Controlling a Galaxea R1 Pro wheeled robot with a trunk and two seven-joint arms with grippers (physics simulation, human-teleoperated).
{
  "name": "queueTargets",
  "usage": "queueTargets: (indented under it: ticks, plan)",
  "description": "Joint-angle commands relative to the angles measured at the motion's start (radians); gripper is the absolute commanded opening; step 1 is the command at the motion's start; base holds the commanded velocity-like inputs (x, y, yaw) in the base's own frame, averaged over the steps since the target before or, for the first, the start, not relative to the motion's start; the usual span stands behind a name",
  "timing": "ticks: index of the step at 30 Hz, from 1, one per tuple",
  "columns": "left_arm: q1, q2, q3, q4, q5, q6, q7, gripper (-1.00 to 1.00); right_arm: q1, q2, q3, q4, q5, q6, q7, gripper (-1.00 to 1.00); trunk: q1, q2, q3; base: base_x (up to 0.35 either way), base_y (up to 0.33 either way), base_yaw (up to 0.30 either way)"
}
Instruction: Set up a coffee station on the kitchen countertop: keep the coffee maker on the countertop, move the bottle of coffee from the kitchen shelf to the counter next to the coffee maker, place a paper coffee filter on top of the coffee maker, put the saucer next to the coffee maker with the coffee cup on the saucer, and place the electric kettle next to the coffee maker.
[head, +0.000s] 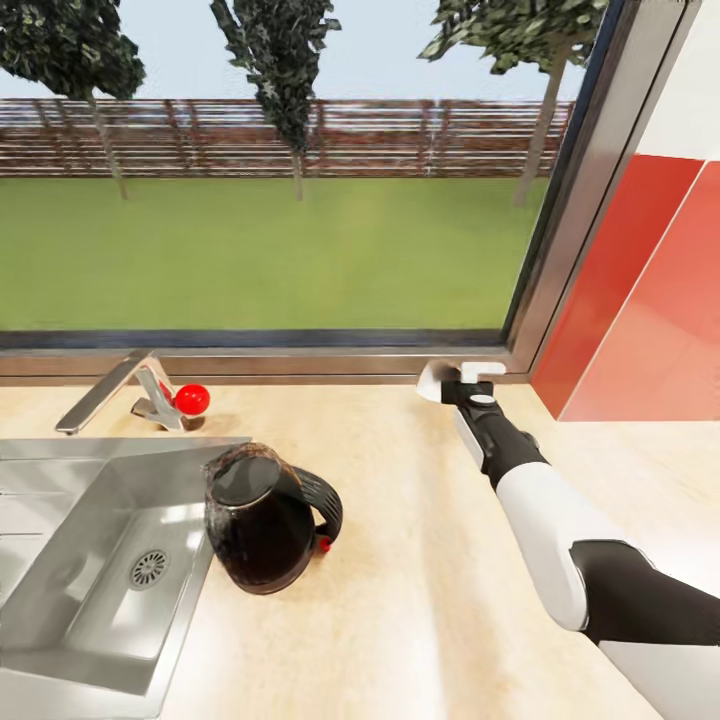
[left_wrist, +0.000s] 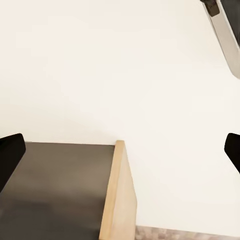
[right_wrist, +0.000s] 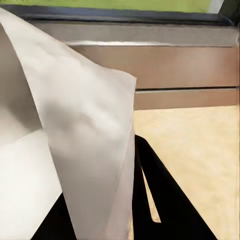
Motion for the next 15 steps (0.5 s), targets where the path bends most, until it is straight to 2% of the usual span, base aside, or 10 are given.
queueTargets:
  ticks: [1,15]
  plan:
    - [0.0,0.0,-0.008,-0.001,0.001,0.004,0.002,1.0,0.0,0.001,-0.004,-0.002,0.005,0.006,0.001,-1.0,0.0,-0.002,-0.002,-0.217,-0.15,0.0]
    - [0.0,-0.003,-0.006,-0.006,0.004,0.001,0.003,1.0,0.001,0.004,-0.004,0.007,0.006,0.006,0.002,-1.0,0.0,-0.002,0.012,-0.27,-0.147,0.0]
